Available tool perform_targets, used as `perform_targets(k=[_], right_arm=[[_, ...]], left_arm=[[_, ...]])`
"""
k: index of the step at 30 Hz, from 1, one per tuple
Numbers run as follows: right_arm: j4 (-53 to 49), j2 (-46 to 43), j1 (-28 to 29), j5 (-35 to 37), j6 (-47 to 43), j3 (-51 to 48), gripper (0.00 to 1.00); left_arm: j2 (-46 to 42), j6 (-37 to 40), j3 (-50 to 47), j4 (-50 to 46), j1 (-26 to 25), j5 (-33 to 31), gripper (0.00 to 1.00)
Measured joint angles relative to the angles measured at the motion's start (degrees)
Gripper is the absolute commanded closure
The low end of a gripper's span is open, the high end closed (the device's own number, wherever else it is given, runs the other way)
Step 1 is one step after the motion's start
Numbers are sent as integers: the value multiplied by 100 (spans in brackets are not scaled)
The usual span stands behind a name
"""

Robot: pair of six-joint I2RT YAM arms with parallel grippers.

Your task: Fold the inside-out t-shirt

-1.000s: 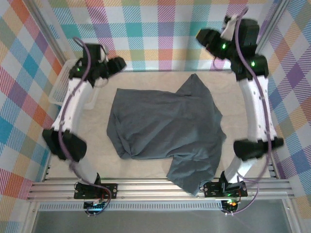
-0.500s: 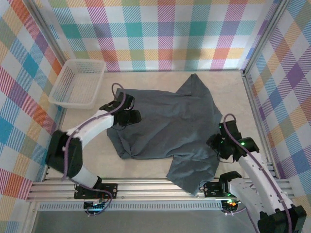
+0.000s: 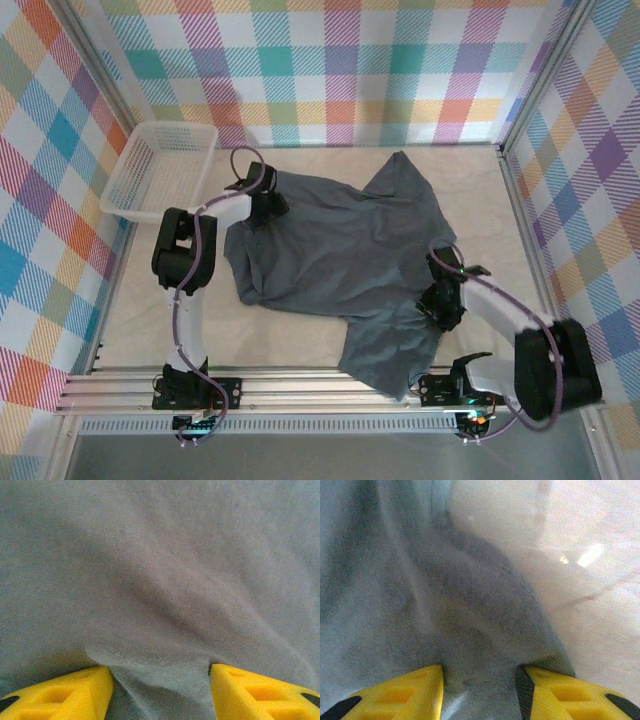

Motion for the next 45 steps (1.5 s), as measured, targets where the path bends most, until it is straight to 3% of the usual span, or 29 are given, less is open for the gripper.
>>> perform_targets(k=[5, 10, 14, 17, 19, 23, 25, 27, 30, 34, 36, 45], right_arm=[[686, 1139, -63, -66, -402, 874, 56], [944, 1381, -365, -275, -800, 1394, 54], [758, 286, -428, -160, -763, 1189, 54], [468, -1137, -428, -17, -623, 490, 54], [280, -1556, -428, -2, -568, 81, 54], [319, -1067, -426, -299, -544, -417, 56], [476, -688, -400, -516, -579, -428, 62], [520, -411, -352, -575, -675, -321, 73], [789, -201, -317, -699, -796, -140, 100], [1067, -404, -286, -782, -872, -55, 100], [1047, -662, -286, -785, -922, -55, 100], [881, -1532, -286, -654, -946, -52, 100]], left_arm=[[568, -15, 892, -35, 304, 221, 38], [651, 68, 1287, -269, 599, 546, 33], [4, 118, 796, -323, 695, 876, 31], [-1327, 120, -184, -361, 658, 999, 31], [-2249, 120, -745, -369, 612, 984, 31], [-3965, 181, -1853, -501, 428, 599, 32], [-4439, 205, -2352, -673, 280, 284, 33], [-4612, 245, -2778, -918, 79, -44, 34], [-4572, 271, -3344, -1281, -354, -457, 35], [-4387, 258, -3648, -1698, -855, -907, 38], [-4271, 221, -3646, -1786, -1023, -1191, 44], [-3683, 315, -3641, -1784, -1126, -2009, 55]])
